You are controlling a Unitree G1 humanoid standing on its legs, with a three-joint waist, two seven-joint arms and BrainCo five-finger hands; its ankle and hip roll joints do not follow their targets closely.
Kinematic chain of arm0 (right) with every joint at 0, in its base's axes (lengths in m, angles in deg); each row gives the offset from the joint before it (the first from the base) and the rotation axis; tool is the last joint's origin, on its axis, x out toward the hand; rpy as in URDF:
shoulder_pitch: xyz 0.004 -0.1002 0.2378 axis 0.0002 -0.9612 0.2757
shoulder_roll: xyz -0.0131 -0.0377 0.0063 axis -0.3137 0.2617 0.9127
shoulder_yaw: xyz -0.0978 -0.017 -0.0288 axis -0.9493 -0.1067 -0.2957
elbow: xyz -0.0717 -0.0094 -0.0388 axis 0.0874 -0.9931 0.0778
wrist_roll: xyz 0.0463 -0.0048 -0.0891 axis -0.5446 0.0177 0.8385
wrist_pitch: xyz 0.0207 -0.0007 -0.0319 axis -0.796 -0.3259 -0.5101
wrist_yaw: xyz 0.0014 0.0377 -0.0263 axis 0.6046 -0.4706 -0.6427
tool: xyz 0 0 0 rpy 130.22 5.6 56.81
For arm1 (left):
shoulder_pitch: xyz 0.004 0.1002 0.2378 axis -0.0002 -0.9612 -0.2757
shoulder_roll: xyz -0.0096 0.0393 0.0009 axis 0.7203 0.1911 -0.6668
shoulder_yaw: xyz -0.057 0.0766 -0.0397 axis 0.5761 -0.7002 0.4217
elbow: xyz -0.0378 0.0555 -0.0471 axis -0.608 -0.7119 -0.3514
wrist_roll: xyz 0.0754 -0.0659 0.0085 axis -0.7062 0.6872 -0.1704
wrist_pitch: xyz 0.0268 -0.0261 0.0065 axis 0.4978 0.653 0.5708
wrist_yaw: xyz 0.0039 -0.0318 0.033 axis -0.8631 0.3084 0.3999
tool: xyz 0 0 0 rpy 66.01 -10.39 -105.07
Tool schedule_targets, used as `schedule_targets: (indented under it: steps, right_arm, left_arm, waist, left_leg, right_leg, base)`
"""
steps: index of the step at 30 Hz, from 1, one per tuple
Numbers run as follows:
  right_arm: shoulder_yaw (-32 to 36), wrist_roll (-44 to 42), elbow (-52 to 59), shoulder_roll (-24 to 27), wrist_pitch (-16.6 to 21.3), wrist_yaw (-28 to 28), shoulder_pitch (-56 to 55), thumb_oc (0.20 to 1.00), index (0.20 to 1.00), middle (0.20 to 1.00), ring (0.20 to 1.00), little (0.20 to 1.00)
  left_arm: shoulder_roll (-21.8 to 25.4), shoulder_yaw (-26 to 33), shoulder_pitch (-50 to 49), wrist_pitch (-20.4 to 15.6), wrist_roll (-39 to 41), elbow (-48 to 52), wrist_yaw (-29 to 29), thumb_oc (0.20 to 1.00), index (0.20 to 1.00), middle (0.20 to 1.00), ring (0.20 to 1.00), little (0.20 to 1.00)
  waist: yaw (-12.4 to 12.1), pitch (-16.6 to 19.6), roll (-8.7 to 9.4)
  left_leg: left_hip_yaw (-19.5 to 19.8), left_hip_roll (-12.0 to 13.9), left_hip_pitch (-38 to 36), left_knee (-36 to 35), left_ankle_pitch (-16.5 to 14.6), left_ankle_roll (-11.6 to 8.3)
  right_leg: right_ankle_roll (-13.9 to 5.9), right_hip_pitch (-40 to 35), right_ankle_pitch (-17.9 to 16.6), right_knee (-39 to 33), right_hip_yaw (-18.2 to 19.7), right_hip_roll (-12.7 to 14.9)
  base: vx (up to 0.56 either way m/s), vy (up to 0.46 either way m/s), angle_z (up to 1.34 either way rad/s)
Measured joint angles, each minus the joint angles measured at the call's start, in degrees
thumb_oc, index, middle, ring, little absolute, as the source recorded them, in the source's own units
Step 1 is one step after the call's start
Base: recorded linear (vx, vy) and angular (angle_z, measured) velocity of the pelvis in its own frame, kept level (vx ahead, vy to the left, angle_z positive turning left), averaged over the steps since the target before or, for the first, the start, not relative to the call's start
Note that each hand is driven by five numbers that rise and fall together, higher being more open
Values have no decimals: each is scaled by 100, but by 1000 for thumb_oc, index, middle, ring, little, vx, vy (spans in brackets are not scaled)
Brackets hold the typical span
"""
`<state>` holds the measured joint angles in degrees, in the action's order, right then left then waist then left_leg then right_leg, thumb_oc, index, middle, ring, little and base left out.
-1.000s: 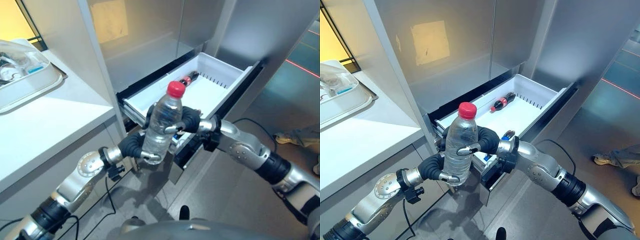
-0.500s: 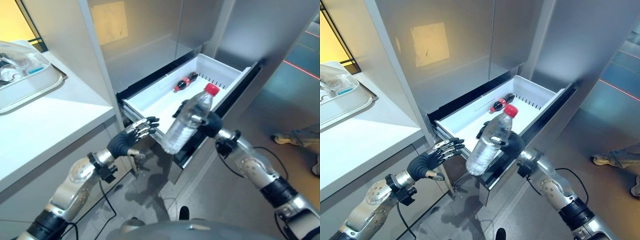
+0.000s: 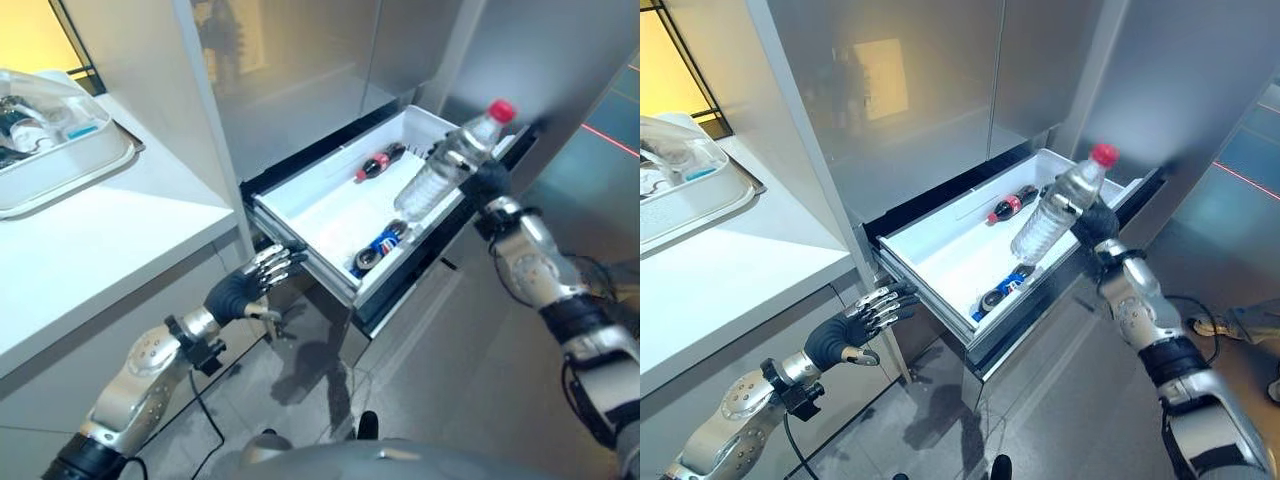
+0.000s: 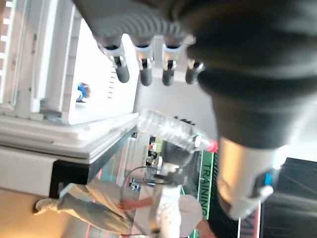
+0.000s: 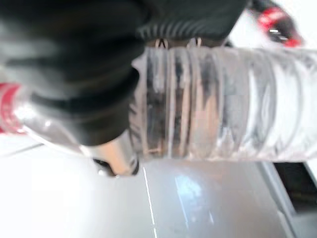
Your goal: Take the drinks into the refrigerator
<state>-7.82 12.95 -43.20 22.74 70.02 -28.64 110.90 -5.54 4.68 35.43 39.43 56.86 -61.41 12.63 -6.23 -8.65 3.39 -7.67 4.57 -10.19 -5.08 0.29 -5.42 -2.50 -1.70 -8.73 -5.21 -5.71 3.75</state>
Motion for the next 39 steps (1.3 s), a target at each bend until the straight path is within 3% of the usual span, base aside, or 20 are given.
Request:
schedule_targets:
  steps: [7,13,17,24,35,39]
  right_arm:
    - [-759,278,-760,2,-6,-180,1662,200,200,200,200,200]
    - [-1454,488,-1285,-359,1,-174,2678,200,200,200,200,200]
    - [-1526,705,-1571,-489,-31,-202,2838,200,200,200,200,200]
    - [-1678,1430,-1939,-525,-140,-245,2830,200,200,200,200,200]
    - [-1914,2471,-2065,-26,-170,-249,3041,200,200,200,200,200]
    - [-1913,2687,-2269,120,-112,-233,3162,200,200,200,200,200]
  left_arm:
    - [227,-407,311,11,25,2,-10,1000,1000,1000,1000,1000]
    - [590,-503,570,6,164,15,3,1000,1000,1000,1000,1000]
    - [686,-658,881,6,164,22,10,1000,1000,1000,1000,1000]
    - [890,-602,1043,-141,111,273,208,1000,1000,1000,1000,1000]
    - [1383,-639,1528,-442,-170,549,499,1000,1000,1000,1000,1000]
    - [1467,-700,1595,-571,-334,675,617,1000,1000,1000,1000,1000]
  waist:
    - [-105,-126,83]
    - [-147,-379,205]
    - [-282,-642,291]
    - [-363,-1144,288]
    - [-399,-1864,207]
    - [-425,-1926,185]
  left_leg:
    - [-20,-6,216,3,24,9]
    - [-23,4,522,6,42,-8]
    - [-25,16,707,33,63,-19]
    - [0,39,885,73,59,-34]
    - [220,118,1613,469,24,-89]
    - [352,118,1808,603,24,-89]
  right_leg:
    - [16,238,-56,1,30,-2]
    - [27,545,-91,2,41,-24]
    - [37,721,-113,3,41,-33]
    - [37,878,-113,8,26,-56]
    - [107,1465,-162,233,-144,-69]
    - [105,1606,-160,380,-278,-47]
  base:
    - [-47,-1,-2]
    - [-40,-9,-1]
    - [-39,-6,-1]
    - [-65,-8,-1]
    - [-79,-22,5]
    - [-68,-35,14]
